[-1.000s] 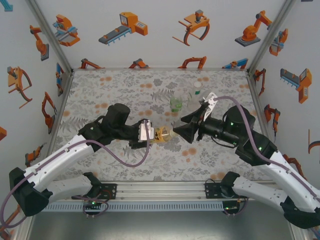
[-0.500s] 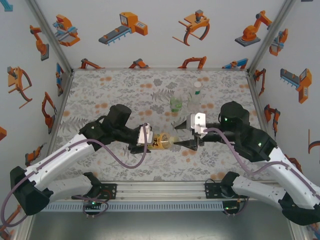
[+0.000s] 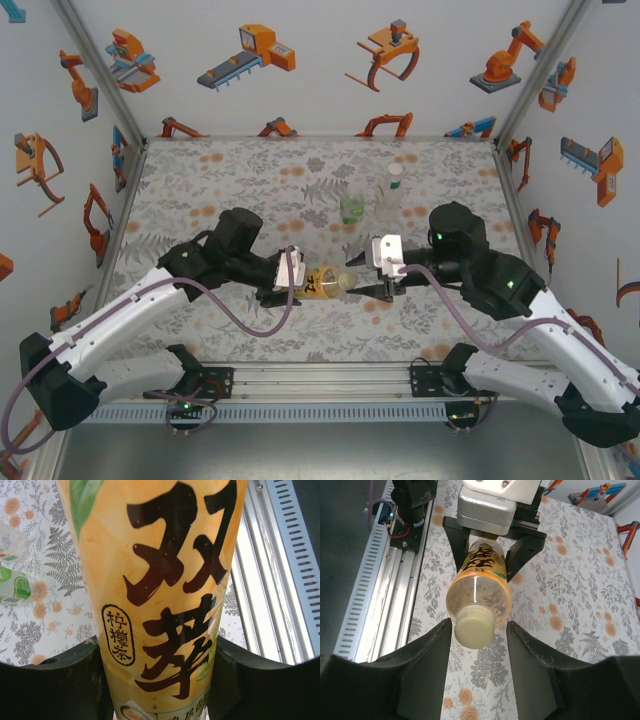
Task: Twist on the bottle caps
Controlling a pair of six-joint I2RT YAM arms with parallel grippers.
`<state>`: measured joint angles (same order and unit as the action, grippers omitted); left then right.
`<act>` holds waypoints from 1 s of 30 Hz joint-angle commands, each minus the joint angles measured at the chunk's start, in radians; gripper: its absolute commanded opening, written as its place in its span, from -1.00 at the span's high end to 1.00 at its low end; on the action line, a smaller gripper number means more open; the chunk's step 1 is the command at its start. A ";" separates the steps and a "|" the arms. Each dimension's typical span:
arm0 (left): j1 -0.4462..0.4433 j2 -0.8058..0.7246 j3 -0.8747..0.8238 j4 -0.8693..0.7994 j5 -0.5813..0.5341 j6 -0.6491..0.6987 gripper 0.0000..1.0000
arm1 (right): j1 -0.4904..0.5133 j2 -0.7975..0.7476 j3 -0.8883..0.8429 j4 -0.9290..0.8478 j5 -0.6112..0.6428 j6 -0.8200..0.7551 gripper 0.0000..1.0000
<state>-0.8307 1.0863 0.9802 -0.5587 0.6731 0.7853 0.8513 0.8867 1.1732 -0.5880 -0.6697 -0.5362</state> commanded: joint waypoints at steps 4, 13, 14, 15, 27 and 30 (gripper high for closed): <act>-0.002 0.007 0.031 -0.021 0.008 0.020 1.00 | -0.003 -0.020 -0.022 0.007 -0.009 -0.015 0.13; -0.002 0.009 0.031 -0.021 0.011 0.020 1.00 | -0.002 -0.032 -0.039 0.040 -0.005 0.008 0.37; -0.002 0.006 0.032 -0.022 0.010 0.022 1.00 | -0.002 -0.032 -0.042 0.047 -0.003 0.016 0.43; -0.002 0.005 0.031 -0.023 0.009 0.021 1.00 | -0.002 -0.034 -0.047 0.058 0.005 0.031 0.49; -0.002 0.006 0.035 -0.019 -0.061 0.012 1.00 | -0.002 -0.059 -0.136 0.269 0.261 0.570 1.00; -0.003 0.000 0.031 -0.014 -0.067 0.010 1.00 | -0.002 -0.068 -0.170 0.328 0.310 0.746 1.00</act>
<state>-0.8253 1.0935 0.9813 -0.5766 0.5919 0.7876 0.8516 0.8234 1.0283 -0.4046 -0.4839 -0.0437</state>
